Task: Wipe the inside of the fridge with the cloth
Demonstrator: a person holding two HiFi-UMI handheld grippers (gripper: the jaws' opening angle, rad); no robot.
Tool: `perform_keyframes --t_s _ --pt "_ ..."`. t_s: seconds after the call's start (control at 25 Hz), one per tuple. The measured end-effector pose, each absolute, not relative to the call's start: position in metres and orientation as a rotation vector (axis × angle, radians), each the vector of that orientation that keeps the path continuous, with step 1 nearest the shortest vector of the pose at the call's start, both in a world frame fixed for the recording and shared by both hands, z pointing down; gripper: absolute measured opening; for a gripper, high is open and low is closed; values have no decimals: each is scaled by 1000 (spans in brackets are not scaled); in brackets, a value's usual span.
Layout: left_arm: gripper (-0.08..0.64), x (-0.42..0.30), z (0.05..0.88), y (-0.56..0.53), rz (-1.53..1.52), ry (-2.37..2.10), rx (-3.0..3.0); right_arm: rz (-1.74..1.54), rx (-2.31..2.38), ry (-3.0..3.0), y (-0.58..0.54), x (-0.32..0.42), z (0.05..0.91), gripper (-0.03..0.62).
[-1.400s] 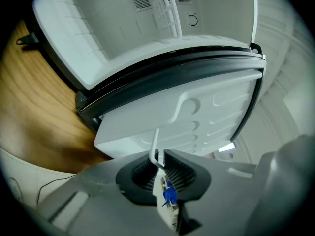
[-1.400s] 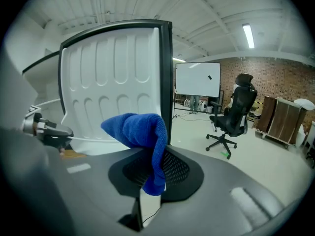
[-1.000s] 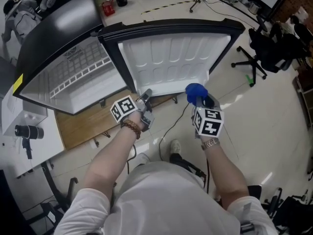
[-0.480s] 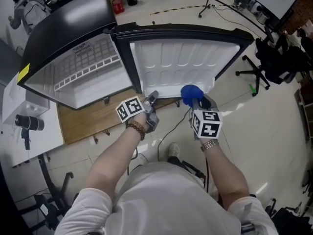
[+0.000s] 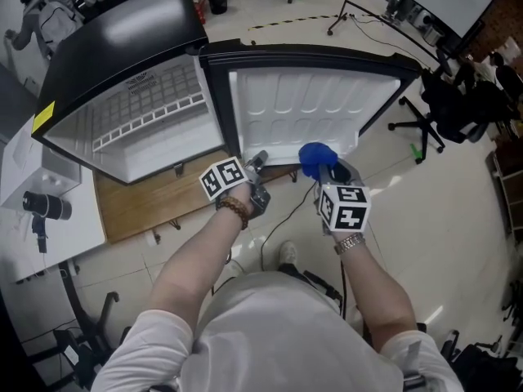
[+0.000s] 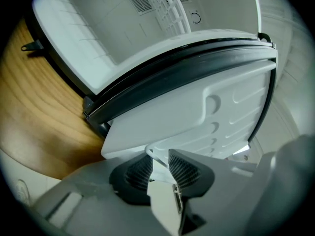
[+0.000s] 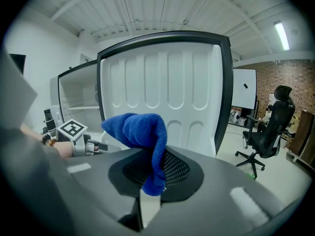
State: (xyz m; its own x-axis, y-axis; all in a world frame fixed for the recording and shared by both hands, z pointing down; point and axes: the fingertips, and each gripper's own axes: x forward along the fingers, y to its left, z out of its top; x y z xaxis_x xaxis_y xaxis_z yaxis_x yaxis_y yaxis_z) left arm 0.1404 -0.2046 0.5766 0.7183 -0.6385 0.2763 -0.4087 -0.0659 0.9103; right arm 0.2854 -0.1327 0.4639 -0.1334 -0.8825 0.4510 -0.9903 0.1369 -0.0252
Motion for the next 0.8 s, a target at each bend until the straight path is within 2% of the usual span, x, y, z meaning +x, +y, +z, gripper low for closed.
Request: perform_keyframes --t_s 0.4,0.6,0.8 --pt "91 142 580 -211 -293 -873 1630 462 1797 -2104 -135 287 459 38" --pt "140 133 581 -202 -297 -861 1623 444 1759 -2141 -142 271 451 38" --pt "145 118 569 -183 -277 -826 1685 419 1709 -2197 -144 236 439 38"
